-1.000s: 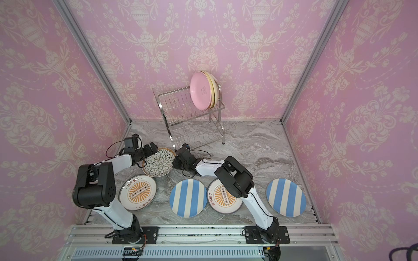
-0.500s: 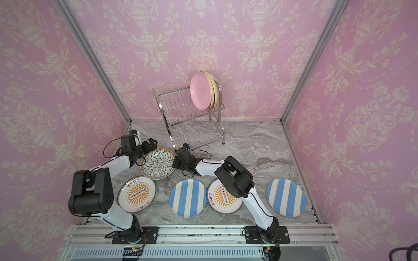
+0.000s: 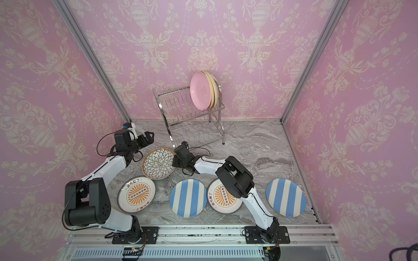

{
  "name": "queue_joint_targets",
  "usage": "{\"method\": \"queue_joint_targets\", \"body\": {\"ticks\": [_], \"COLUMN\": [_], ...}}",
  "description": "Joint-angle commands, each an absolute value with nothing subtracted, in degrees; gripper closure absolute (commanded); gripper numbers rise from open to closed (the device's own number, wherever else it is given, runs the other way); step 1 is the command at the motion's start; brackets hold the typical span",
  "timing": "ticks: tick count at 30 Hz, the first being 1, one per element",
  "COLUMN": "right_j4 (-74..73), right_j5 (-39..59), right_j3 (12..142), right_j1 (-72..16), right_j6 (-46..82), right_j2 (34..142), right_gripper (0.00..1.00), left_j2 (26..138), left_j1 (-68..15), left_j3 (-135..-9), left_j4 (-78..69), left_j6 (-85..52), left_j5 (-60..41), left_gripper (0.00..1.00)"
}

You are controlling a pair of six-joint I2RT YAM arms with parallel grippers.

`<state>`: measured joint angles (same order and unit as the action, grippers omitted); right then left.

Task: Load the plates into the dish rack
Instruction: 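Close the right gripper on the flower plate's rim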

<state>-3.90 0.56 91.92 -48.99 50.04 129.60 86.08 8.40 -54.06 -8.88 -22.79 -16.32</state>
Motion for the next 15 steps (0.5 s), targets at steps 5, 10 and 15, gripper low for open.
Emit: {"method": "queue_joint_targets", "body": {"ticks": [5,10,15], "right_j4": [-5.19,-3.77,-5.60], "right_j5": [-3.20,-4.89,-1.73], "right_j3": [95.70,95.23,94.61], "right_j1": [-49.17,-50.05,-50.99], "right_j6": [44.67,42.02,43.76], "right_j2": [122.27,119.71,118.53], "right_gripper": [1.00,1.00,1.00], "left_j2": [82.91,81.50,80.43], "left_j1": [8.61,8.66,8.70], "left_j3": [-56.27,-57.35,-57.79], "left_j4": [-5.27,-3.54,-2.05], "left_j6": [-19.91,-19.34,-18.37], "left_j5": [-14.71,-14.53,-13.06], "left_gripper": [0.01,0.01,0.01]}}
